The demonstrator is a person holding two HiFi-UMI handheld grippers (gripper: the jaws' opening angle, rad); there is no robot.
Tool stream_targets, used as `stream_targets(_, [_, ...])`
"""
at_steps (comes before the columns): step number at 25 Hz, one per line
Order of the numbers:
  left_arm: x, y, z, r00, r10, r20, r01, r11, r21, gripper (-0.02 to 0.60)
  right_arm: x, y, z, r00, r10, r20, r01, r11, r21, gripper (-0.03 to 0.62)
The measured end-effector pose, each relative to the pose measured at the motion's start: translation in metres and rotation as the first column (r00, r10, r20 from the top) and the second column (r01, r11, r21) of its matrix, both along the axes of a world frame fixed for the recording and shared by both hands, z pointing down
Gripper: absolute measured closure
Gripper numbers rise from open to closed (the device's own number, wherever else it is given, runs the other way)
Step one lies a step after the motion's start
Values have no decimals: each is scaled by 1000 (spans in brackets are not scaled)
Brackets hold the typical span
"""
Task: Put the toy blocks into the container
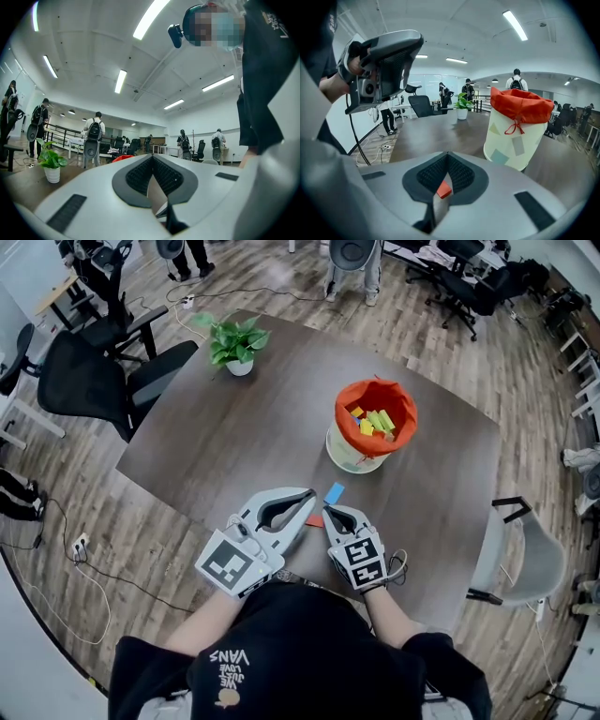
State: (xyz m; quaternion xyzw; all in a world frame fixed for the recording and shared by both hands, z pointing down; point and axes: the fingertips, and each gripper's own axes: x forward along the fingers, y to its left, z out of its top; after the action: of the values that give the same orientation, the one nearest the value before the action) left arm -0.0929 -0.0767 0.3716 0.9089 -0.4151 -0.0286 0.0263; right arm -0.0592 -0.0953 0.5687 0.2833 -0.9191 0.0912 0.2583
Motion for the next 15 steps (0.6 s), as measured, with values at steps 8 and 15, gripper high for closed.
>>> stream_targets(8, [-1, 3, 1, 1000, -15, -16, 15, 1000, -7, 571, -1, 9, 35, 997, -38, -72, 32, 997, -72, 576])
stream_targets(15, [-3, 6, 2, 1000, -21, -15, 21, 1000, -8, 571, -3, 16, 62, 988, -81, -129, 63, 989, -137, 576])
